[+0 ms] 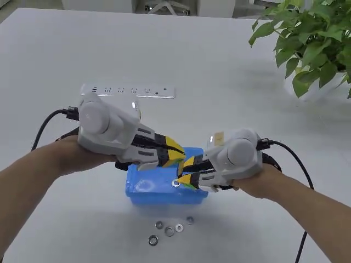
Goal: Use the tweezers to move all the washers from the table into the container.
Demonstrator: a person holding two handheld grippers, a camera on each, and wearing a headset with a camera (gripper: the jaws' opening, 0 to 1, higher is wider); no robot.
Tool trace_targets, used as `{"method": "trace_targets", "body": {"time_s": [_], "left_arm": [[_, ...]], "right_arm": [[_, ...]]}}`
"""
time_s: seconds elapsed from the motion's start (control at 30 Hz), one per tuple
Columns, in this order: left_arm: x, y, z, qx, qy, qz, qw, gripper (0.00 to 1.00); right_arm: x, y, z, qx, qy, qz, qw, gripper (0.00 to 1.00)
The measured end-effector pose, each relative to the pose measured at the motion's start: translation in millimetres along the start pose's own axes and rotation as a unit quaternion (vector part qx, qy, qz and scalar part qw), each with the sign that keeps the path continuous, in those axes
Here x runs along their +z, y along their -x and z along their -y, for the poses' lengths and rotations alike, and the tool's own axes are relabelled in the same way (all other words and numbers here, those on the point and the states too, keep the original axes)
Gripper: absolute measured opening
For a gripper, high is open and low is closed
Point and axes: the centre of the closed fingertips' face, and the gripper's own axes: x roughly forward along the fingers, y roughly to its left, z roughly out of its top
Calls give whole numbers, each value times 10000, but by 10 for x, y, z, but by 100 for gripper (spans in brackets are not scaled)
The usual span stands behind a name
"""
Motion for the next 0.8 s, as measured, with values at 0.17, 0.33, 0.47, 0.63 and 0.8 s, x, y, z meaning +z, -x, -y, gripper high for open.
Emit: {"method": "trace_targets", "body": {"time_s": [0.17, 0.33, 0.47, 0.63, 0.8], "left_arm": [[41, 9, 17, -2, -27, 4, 10000, 5], [84, 16, 39, -4, -52, 19, 10000, 5], [113, 23, 54, -7, -67, 19, 10000, 5], [174, 41, 98, -37, -87, 22, 10000, 5], [216, 49, 129, -65, -94, 35, 9999, 5]], "right_arm": [[31, 80, -6, -52, -15, 53, 10000, 16], [51, 169, -38, -79, -29, 112, 9999, 17], [64, 235, -65, -115, -43, 151, 9998, 19], [66, 334, -91, -171, -90, 200, 9996, 20], [85, 425, -133, -233, -132, 264, 9993, 23]]}}
